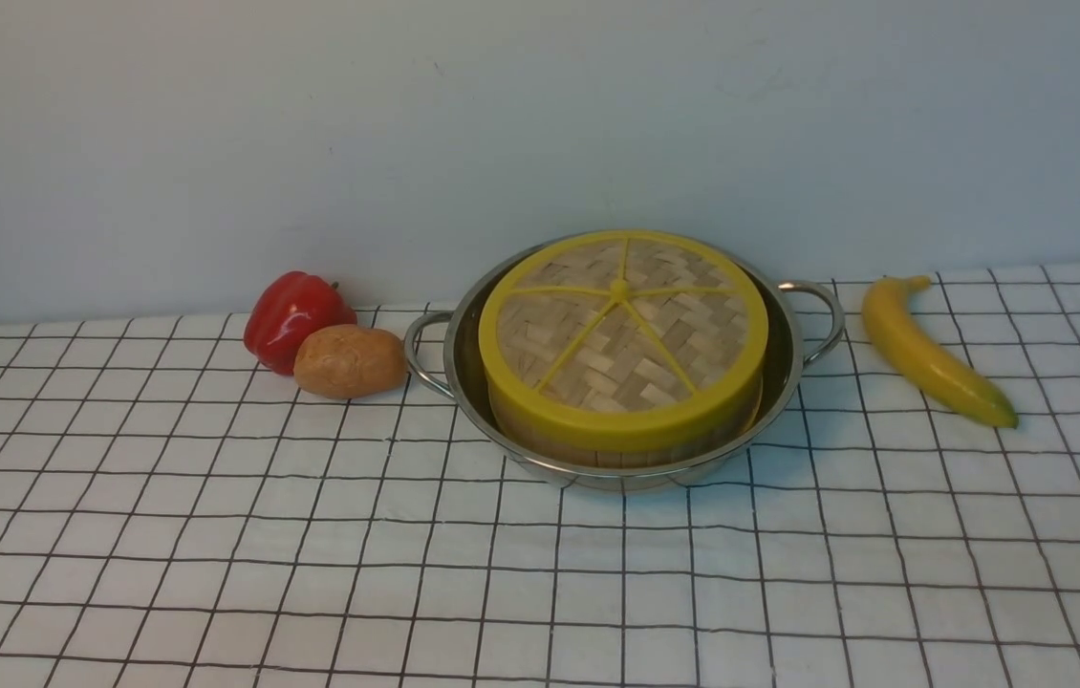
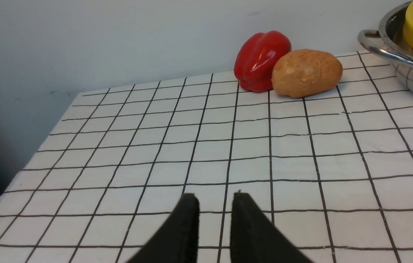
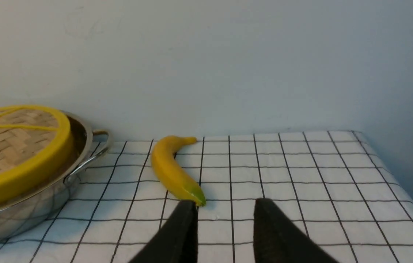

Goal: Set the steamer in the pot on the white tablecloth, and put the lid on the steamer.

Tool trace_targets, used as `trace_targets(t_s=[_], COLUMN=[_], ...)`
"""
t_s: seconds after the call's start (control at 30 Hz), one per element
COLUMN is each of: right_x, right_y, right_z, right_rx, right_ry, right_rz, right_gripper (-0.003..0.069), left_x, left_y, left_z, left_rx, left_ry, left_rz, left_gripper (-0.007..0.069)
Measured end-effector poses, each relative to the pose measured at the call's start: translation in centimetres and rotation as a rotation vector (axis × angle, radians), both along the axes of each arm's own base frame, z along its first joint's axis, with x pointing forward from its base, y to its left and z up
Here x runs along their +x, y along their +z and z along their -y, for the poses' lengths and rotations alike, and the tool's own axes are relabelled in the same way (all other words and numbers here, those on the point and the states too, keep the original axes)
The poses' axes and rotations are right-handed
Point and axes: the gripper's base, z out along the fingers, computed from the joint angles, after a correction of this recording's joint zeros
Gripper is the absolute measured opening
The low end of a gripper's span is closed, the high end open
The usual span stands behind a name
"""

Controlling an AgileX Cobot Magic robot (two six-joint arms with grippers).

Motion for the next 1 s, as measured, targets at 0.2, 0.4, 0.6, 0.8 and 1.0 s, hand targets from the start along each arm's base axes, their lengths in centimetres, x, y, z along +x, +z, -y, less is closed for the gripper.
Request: trace_targets(t_s=[0.2,0.4,0.6,0.8,1.0], right_x=[0.3,0.6,0.6,0.6,0.6], right_y=[-2.7,-4.1,-4.1,-4.1,-4.1], right_z=[0.0,0.0,-0.1,-0.1,-0.1], right_rx=[-0.003,0.001,0.026,0.029,0.029], right_ry=[0.006,0.007,0.011,0.012,0.012], right_rz=[0.021,-0.015,-0.009,-0.008,-0.008], right_gripper=[0.024,0.024,0.024,0.024,0.024], left_x=[0.0,0.0,0.0,0.0,0.0], left_y=[0.0,0.0,0.0,0.0,0.0], left_z=[0.0,0.0,0.0,0.0,0.0], left_rx=[0.0,0.0,0.0,0.0,0.0], left_ry=[0.0,0.0,0.0,0.0,0.0], left_rz=[0.001,-0.002,-0.002,-0.002,-0.002], left_gripper=[0.0139,0.015,0.016,0.0172,0.0183])
